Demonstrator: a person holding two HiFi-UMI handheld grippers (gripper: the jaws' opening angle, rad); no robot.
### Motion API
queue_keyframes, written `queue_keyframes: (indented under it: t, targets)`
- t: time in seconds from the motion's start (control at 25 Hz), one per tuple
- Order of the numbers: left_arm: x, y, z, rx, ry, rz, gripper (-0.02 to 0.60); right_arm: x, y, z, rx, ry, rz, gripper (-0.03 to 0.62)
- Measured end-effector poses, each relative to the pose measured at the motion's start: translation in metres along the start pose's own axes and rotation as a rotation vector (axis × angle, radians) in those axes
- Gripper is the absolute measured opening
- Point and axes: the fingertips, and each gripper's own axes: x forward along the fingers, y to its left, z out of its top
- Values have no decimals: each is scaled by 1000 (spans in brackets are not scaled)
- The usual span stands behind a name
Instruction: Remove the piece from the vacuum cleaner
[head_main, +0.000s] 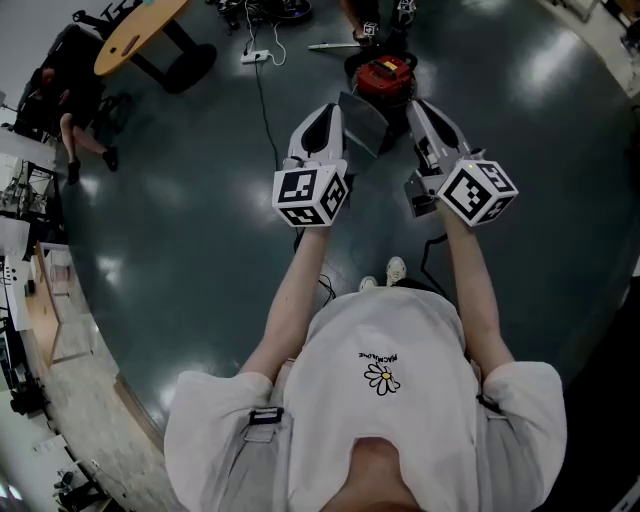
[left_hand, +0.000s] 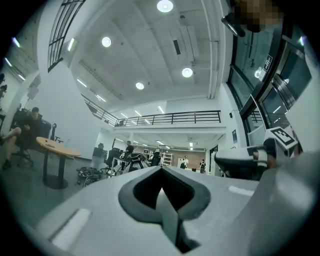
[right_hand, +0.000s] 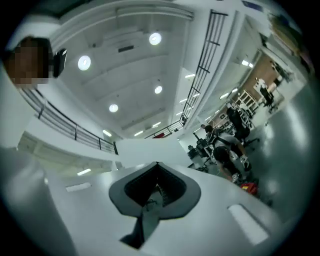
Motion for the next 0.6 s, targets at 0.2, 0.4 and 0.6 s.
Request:
queue_keyframes:
  t: [0.2,0.4,0.6]
  targets:
    - [24,-8,-13,10,14,2,0,1,-29,12,-48,36,-28,26]
    - [53,-18,-33,24,43,23,0,0,-78,11,-111,103,-90,26]
    - [65,-19,-48,30,69,63,0,2,-114,9,-117,145,-94,25]
